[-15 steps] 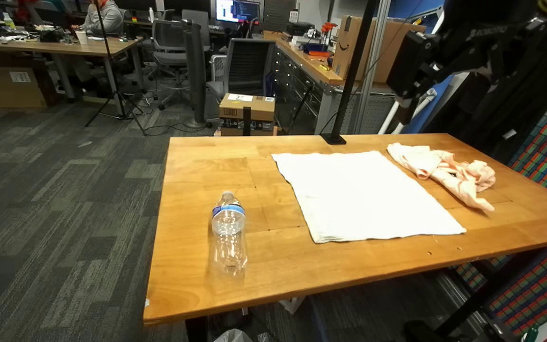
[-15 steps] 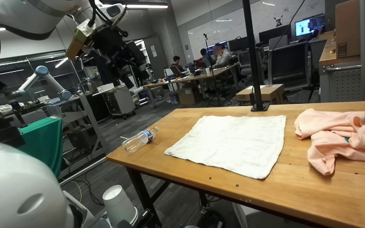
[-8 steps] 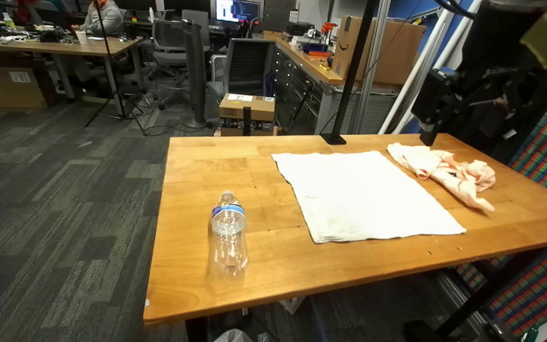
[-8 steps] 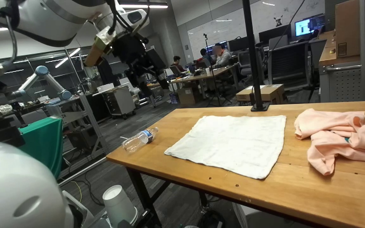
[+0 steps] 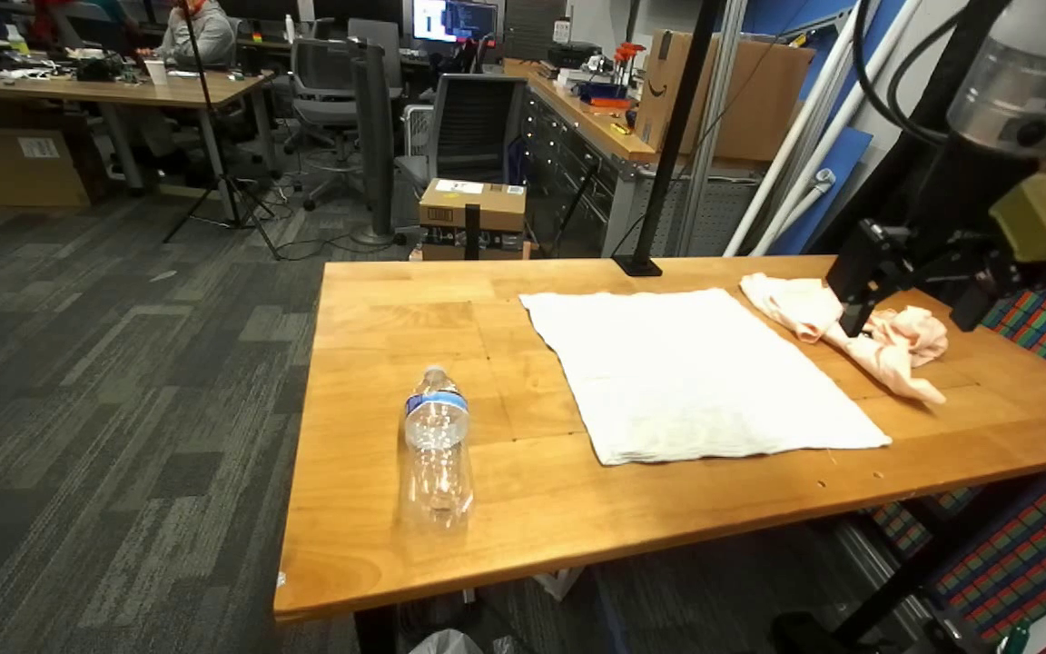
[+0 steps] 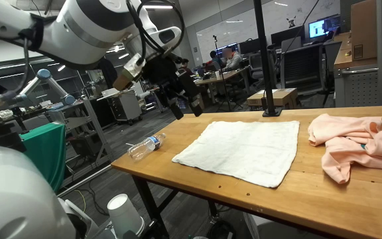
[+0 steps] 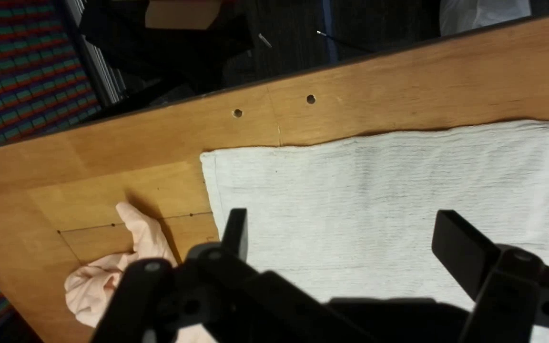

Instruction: Fold the towel

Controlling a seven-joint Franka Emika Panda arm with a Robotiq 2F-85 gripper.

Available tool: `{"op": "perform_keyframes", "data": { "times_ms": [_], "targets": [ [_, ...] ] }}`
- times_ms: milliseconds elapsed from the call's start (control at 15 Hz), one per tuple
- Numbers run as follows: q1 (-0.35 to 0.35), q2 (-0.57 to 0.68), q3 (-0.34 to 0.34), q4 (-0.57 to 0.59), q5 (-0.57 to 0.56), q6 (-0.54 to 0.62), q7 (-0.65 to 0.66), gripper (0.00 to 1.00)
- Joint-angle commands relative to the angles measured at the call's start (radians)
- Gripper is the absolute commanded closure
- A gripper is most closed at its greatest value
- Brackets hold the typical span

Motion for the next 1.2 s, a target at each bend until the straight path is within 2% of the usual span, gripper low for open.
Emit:
{"op": "perform_keyframes", "data": {
  "times_ms": [0, 533, 800, 1133],
  "targets": [
    [-0.071, 0.014, -0.012, -0.033, -0.043, 0.088, 0.035, 0.00],
    [-0.223, 0.070, 0.000, -0.044, -0.155, 0.204, 0.130, 0.00],
    [-0.247, 0.152, -0.007, -0.034, -0.161, 0.303, 0.159, 0.00],
    [-0.271, 0.301, -0.007, 0.074, -0.202, 0.340, 0.155, 0.00]
  ]
}}
